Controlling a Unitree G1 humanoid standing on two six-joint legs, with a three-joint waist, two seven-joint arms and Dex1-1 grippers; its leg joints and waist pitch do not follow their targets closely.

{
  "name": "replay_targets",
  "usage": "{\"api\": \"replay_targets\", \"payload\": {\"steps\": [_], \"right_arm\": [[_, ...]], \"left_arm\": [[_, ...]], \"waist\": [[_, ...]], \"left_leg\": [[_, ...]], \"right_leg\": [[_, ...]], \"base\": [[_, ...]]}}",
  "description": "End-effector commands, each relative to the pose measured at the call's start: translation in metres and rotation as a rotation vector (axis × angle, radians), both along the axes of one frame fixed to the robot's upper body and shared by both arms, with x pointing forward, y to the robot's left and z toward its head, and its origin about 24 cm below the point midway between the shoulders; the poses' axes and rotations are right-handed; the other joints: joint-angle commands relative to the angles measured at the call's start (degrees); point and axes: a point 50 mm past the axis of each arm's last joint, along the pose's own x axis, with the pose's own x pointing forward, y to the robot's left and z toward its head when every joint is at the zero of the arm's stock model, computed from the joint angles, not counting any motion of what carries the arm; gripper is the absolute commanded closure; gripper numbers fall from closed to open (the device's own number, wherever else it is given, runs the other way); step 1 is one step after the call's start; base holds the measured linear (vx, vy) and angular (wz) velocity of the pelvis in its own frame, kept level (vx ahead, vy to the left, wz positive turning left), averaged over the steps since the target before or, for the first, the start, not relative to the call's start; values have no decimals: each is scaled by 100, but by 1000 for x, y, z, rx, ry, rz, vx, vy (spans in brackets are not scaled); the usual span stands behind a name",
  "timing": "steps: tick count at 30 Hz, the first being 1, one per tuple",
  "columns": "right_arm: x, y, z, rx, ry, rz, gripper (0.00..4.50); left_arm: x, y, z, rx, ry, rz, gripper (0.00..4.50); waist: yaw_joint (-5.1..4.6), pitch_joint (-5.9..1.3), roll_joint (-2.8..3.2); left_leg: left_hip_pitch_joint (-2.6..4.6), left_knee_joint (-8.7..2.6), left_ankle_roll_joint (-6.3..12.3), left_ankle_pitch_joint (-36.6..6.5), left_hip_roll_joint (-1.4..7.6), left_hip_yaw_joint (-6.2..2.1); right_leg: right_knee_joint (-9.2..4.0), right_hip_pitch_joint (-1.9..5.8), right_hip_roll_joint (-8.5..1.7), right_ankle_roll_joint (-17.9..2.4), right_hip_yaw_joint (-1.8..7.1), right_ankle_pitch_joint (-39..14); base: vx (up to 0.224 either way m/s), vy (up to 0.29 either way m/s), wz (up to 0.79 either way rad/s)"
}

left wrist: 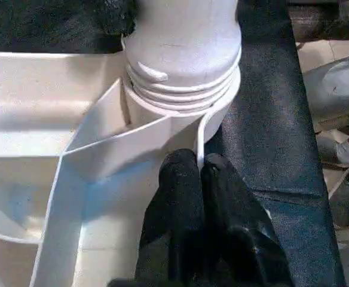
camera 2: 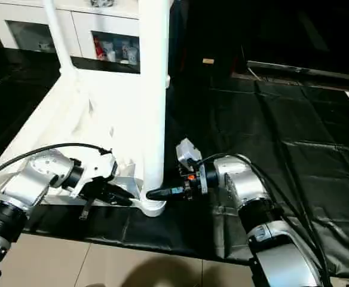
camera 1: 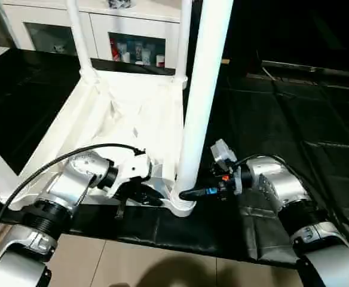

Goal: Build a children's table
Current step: Rotate leg to tighten

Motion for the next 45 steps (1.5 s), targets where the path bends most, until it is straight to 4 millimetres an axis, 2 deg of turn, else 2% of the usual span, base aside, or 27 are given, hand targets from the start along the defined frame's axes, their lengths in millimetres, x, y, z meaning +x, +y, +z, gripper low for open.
{"api": "replay_targets", "payload": {"steps": [1,4,9,11,14,16,17,19,21,22,23,27,32,33,35,37,40,41,43,45], "right_arm": [[-1,4,2,34,19,12,251],[0,5,0,29,25,-41,251],[6,11,-10,-46,-5,-197,253],[12,18,-16,-83,-8,-333,255],[15,29,-18,-86,3,-421,256],[16,36,-18,-91,2,-469,256],[20,45,-19,-99,19,-557,256],[21,50,-19,-102,28,-591,256],[25,58,-19,-106,40,-676,257],[26,61,-19,-108,44,-709,257],[29,65,-19,-113,40,-771,257],[30,77,-20,-121,39,-852,257],[29,79,-16,-85,34,-855,257],[28,78,-16,-79,19,-832,201],[28,76,-16,-81,17,-829,201],[27,73,-17,-65,22,-823,178],[26,52,-14,-16,-9,-776,156],[26,48,-13,-10,-17,-771,149],[25,37,-12,11,-7,-746,119],[22,23,-10,17,-13,-685,111]], "left_arm": [[1,-6,-6,32,13,24,450],[5,-9,-5,2,17,82,450],[14,-17,-2,-44,4,219,450],[20,-24,-1,-70,-2,316,450],[26,-31,0,-95,-3,402,450],[28,-36,1,-109,-5,447,450],[31,-43,1,-119,-6,490,450],[33,-46,1,-126,-9,514,450],[37,-53,2,-142,-24,579,450],[39,-55,3,-148,-30,605,450],[42,-59,4,-160,-43,650,450],[48,-71,8,-185,-84,747,450],[48,-72,8,-179,-95,745,450],[48,-70,8,-171,-100,738,450],[47,-68,7,-165,-103,729,450],[46,-66,6,-160,-104,710,450],[40,-58,4,-147,-91,641,450],[39,-56,3,-140,-88,632,450],[37,-52,2,-126,-90,600,450],[35,-46,0,-107,-80,574,450]], "waist": [[-19,-420,56],[-26,-403,33],[-77,-386,14],[-148,-380,-2],[-236,-376,-7],[-290,-379,1],[-316,-375,-10],[-343,-372,-6],[-386,-366,-6],[-397,-368,15],[-421,-378,8],[-415,-397,14],[-374,-427,27],[-374,-425,21],[-366,-418,25],[-363,-403,44],[-345,-402,11],[-333,-403,34],[-338,-405,40],[-318,-403,55]], "left_leg": [[-50,-410,218,-900,-82,140],[-56,-417,184,-969,-87,140],[-91,-428,80,-1056,-125,110],[-113,-430,45,-1090,-143,94],[-147,-436,21,-1084,-169,64],[-136,-432,34,-1159,-181,45],[-152,-428,44,-1139,-189,41],[-131,-420,37,-1190,-211,30],[-122,-413,90,-1259,-215,32],[-118,-418,70,-1266,-207,24],[-129,-414,60,-1248,-216,21],[-125,-430,102,-1202,-196,19],[-128,-422,256,-843,-189,48],[-134,-423,275,-810,-189,51],[-135,-428,275,-840,-190,54],[-126,-439,252,-962,-185,50],[-134,-450,281,-1076,-178,41],[-124,-450,310,-1088,-159,43],[-128,-453,301,-1031,-161,40],[-108,-445,319,-1062,-157,47]], "right_leg": [[-322,413,-126,-1303,232,-1306],[-352,409,-127,-1227,240,-1529],[-430,416,-134,-845,217,-2278],[-466,421,-129,-689,200,-2547],[-516,432,-124,-489,175,-2859],[-554,419,-117,-442,164,-2975],[-561,417,-97,-433,166,-2956],[-586,402,-87,-417,152,-3037],[-596,374,-70,-444,147,-3003],[-588,371,-73,-474,147,-2978],[-581,381,-62,-483,136,-2927],[-543,387,-64,-587,163,-2540],[-427,431,-61,-1030,214,-1455],[-421,442,-63,-1068,216,-1399],[-435,445,-69,-1054,215,-1503],[-460,436,-70,-1001,209,-1689],[-484,448,-77,-901,208,-1857],[-478,437,-86,-935,218,-1789],[-460,446,-76,-1006,217,-1664],[-461,440,-74,-1052,218,-1621]], "base": [[0,0,0],[0,0,0],[0,0,0],[0,0,0],[0,0,0],[0,0,0],[0,0,0],[0,0,0],[0,0,0],[0,0,0],[0,0,0],[0,0,0],[0,0,0],[0,0,0],[0,0,0],[0,0,0],[0,0,0],[0,0,0],[0,0,0],[0,0,0]]}}
